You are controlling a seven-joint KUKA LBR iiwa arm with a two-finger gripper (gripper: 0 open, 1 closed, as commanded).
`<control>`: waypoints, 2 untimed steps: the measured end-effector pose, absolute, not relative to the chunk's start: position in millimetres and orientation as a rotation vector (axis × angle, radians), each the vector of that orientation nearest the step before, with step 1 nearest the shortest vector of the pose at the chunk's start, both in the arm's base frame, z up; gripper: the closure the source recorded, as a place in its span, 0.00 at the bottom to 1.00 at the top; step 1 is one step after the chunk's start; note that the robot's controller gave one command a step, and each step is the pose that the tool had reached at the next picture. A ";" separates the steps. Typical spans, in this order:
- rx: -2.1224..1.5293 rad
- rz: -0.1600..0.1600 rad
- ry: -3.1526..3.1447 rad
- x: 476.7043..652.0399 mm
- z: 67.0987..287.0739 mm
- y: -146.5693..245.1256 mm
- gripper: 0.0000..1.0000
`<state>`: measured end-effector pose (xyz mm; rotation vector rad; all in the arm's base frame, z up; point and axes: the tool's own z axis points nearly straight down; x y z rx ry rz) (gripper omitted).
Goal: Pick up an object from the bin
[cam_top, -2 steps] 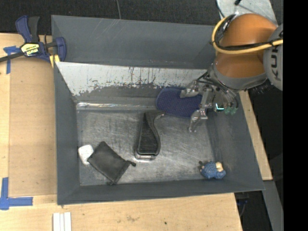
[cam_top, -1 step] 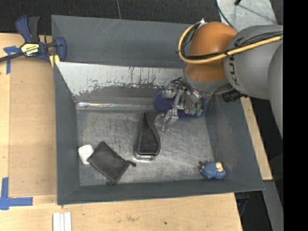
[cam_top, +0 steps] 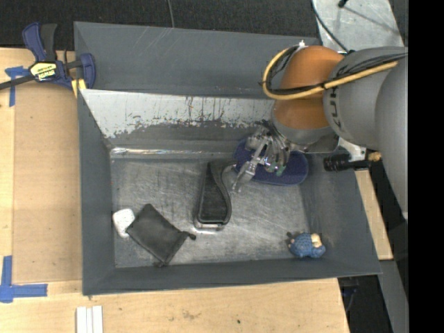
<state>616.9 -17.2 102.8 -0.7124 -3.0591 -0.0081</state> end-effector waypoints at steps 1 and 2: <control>-0.817 -0.006 -3.029 622.3 81.3 -16.5 0.00; -0.828 -0.003 -3.057 627.6 83.2 -20.8 1.00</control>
Offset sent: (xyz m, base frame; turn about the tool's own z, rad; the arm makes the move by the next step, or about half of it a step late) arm 0.0029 -0.0007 -0.0307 0.0734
